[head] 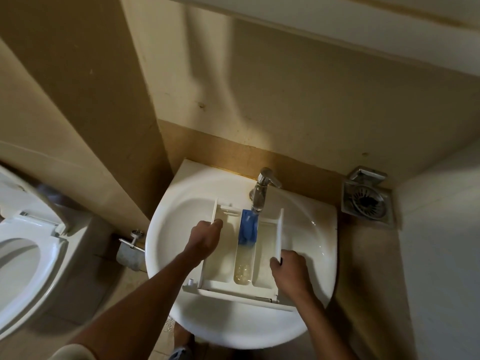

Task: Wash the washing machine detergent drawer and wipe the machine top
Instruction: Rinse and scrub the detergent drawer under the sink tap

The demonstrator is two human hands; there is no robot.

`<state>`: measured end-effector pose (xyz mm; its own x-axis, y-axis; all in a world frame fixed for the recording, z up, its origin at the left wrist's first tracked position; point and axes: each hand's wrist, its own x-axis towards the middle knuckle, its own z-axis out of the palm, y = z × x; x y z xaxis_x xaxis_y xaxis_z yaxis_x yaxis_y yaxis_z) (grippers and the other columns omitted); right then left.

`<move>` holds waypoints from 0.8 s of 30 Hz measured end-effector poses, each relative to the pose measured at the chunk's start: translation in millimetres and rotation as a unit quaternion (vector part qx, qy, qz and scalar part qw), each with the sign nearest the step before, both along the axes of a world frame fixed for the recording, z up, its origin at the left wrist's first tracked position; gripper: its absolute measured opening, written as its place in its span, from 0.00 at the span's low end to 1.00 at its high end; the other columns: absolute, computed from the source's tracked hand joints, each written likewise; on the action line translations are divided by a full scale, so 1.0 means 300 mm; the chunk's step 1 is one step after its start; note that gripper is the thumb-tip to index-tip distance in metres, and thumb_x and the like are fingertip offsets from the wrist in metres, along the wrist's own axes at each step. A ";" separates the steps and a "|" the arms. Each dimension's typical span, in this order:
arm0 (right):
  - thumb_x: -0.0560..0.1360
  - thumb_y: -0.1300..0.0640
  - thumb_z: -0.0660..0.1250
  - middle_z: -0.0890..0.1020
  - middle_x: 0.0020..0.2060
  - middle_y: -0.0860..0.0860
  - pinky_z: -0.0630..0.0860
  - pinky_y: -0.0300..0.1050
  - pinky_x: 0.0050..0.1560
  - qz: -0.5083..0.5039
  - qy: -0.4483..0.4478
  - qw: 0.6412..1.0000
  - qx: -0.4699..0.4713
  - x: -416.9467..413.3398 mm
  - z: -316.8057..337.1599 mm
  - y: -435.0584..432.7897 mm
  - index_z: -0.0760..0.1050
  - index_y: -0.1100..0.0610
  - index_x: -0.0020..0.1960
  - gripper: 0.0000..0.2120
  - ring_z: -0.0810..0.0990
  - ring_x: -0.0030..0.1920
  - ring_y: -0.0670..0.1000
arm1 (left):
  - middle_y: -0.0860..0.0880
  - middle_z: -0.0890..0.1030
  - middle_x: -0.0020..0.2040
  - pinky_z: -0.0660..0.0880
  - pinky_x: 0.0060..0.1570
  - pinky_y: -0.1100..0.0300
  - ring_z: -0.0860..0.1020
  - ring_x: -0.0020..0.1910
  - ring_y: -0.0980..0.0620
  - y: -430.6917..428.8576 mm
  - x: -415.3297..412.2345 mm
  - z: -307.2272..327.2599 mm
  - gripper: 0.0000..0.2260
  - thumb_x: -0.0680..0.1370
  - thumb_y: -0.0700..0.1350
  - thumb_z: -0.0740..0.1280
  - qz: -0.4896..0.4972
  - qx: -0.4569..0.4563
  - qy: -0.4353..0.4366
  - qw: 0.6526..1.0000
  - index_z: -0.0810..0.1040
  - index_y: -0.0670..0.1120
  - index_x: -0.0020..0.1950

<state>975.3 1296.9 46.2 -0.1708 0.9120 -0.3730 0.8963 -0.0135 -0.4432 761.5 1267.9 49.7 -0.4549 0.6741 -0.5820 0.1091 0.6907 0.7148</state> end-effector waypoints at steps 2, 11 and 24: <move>0.75 0.58 0.65 0.66 0.25 0.50 0.61 0.45 0.29 0.013 0.009 0.999 -0.047 0.000 0.021 0.007 0.60 0.57 0.30 0.19 0.64 0.27 0.49 | 0.45 0.74 0.34 0.66 0.34 0.57 0.71 0.33 0.49 -0.016 -0.012 0.015 0.17 0.80 0.47 0.60 -0.012 -0.004 0.004 1.000 0.71 0.41 0.34; 0.77 0.56 0.60 0.70 0.31 0.57 0.72 0.43 0.29 -0.087 0.173 0.950 -0.245 0.033 0.120 -0.068 0.69 0.58 0.42 0.07 0.75 0.24 0.53 | 0.48 0.72 0.31 0.64 0.34 0.58 0.69 0.31 0.51 0.030 -0.030 0.107 0.13 0.78 0.46 0.62 -0.102 -0.009 -0.009 0.995 0.72 0.41 0.35; 0.73 0.66 0.59 0.73 0.25 0.59 0.70 0.40 0.24 -0.363 0.211 0.871 -0.256 -0.089 0.074 -0.241 0.74 0.67 0.42 0.06 0.71 0.19 0.53 | 0.42 0.81 0.57 0.81 0.45 0.53 0.82 0.48 0.44 0.132 -0.118 0.133 0.22 0.79 0.54 0.65 -0.352 -0.078 0.187 0.914 0.72 0.43 0.68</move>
<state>948.5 1224.4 68.4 0.1623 0.5697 -0.8057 0.3284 -0.8011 -0.5003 726.1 1307.5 89.6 -0.1276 0.7984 -0.5885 0.7825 0.4456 0.4349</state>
